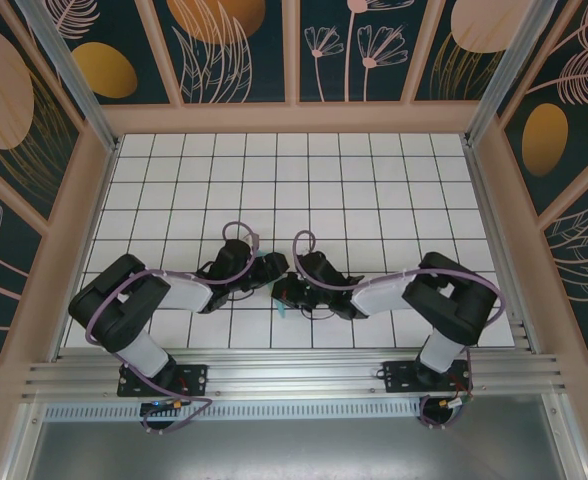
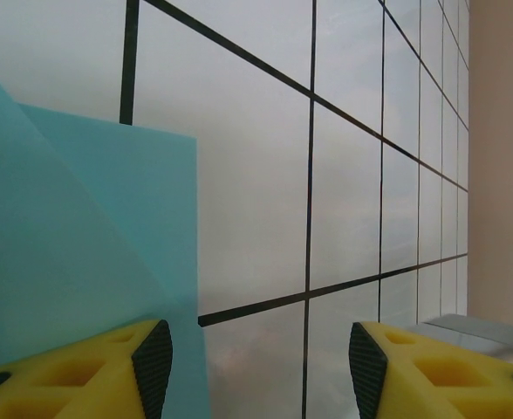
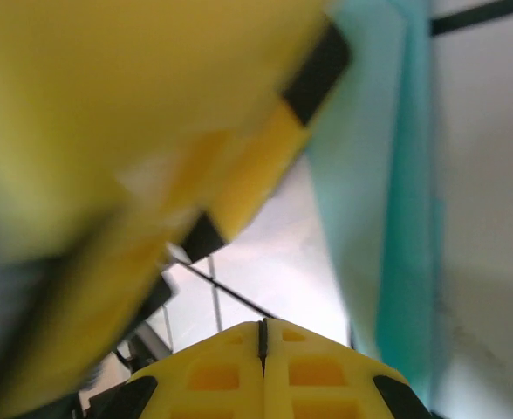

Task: Fold a paper plane with a square sheet of paper (pick it up from the middle)
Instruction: Perform the fifth fold on the wing at the bottom-center of the table.

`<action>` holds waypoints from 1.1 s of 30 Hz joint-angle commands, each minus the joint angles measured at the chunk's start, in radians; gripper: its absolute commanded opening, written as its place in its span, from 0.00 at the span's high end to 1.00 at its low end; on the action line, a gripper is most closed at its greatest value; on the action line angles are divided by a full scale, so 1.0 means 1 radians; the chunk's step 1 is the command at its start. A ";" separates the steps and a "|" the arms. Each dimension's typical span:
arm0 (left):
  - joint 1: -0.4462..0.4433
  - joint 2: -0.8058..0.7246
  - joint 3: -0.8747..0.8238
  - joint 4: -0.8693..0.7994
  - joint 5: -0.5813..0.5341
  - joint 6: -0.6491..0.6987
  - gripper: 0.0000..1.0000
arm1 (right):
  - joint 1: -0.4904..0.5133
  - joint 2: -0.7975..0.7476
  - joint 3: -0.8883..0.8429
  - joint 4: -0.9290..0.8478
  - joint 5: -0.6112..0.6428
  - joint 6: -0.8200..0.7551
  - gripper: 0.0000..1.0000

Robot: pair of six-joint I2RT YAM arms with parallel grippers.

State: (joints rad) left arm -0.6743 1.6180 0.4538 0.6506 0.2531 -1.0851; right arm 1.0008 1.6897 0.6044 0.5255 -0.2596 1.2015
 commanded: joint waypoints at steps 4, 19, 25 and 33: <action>0.001 -0.016 -0.034 -0.068 0.006 -0.023 0.40 | 0.004 0.069 0.018 -0.054 0.007 0.029 0.93; 0.004 -0.081 0.046 -0.148 0.001 0.208 0.34 | 0.006 0.120 -0.039 -0.265 -0.021 -0.028 0.95; 0.045 -0.075 0.007 -0.052 0.074 0.209 0.33 | -0.001 0.140 -0.032 -0.251 -0.032 -0.027 0.95; 0.056 -0.059 -0.020 0.000 0.132 0.237 0.33 | -0.003 0.154 -0.022 -0.238 -0.044 -0.020 0.95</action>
State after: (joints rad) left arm -0.6262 1.5486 0.4541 0.5964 0.3477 -0.8825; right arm 0.9939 1.7630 0.6216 0.4885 -0.2962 1.1866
